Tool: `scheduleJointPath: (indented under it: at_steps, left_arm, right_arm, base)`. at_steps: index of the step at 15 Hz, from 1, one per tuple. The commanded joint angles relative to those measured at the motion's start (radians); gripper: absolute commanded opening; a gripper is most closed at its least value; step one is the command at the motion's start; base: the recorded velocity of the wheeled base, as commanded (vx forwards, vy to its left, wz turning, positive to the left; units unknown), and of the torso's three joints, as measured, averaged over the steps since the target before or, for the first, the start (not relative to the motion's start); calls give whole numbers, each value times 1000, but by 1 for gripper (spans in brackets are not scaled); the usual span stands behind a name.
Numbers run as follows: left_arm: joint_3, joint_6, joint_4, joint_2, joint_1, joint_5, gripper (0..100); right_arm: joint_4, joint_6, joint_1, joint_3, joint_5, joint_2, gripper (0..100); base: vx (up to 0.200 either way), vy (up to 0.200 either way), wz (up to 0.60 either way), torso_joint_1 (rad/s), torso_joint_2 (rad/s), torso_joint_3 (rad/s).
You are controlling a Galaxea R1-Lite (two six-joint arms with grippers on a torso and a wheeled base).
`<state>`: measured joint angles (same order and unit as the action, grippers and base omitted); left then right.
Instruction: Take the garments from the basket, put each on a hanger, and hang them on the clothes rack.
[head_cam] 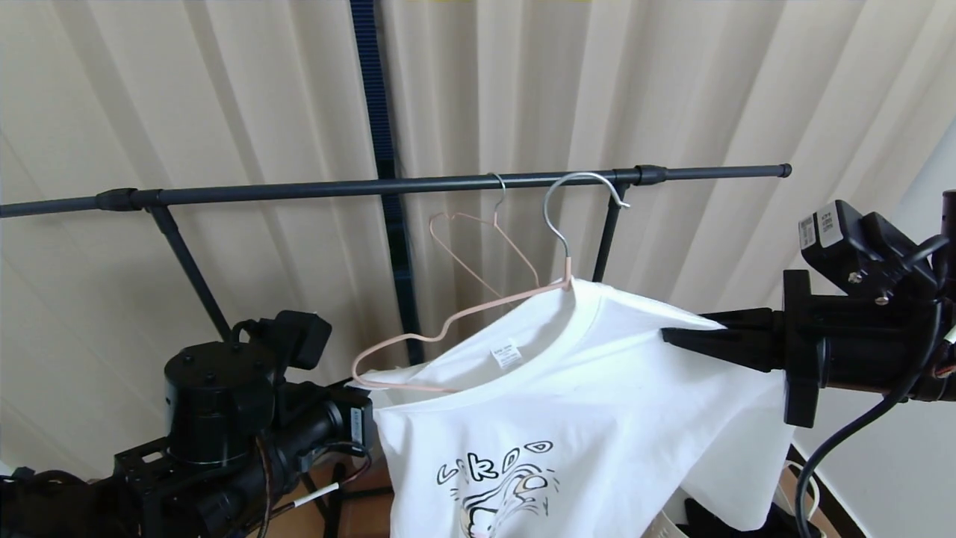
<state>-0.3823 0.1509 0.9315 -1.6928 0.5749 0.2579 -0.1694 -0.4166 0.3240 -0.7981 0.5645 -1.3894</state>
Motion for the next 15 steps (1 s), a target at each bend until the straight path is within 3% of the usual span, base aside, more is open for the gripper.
scheduleJointPath:
  at_steps: [1, 5, 8, 13, 15]
  left_arm:
    - [-1, 1, 0, 2, -30, 1, 0]
    - [-16, 3, 0, 2, -89, 0, 0]
    - [-29, -1, 0, 27, -78, -5, 0]
    - [-99, -113, -19, 62, -12, 18, 0]
    - [-155, -151, -77, 62, 5, 67, 0]
  right_arm:
    - [-1, -1, -5, -1, 0, 3, 0]
    - [-1, -2, -11, -1, 0, 4, 0]
    - [-1, -2, -10, -1, 0, -5, 0]
    - [-7, -2, -2, -16, -12, -48, 0]
    - [-79, 1, 26, -1, -74, -66, 0]
  base:
    - [0, 0, 0, 0, 0, 0]
    - [0, 0, 0, 0, 0, 0]
    - [0, 0, 0, 0, 0, 0]
    - [0, 0, 0, 0, 0, 0]
    - [0, 0, 0, 0, 0, 0]
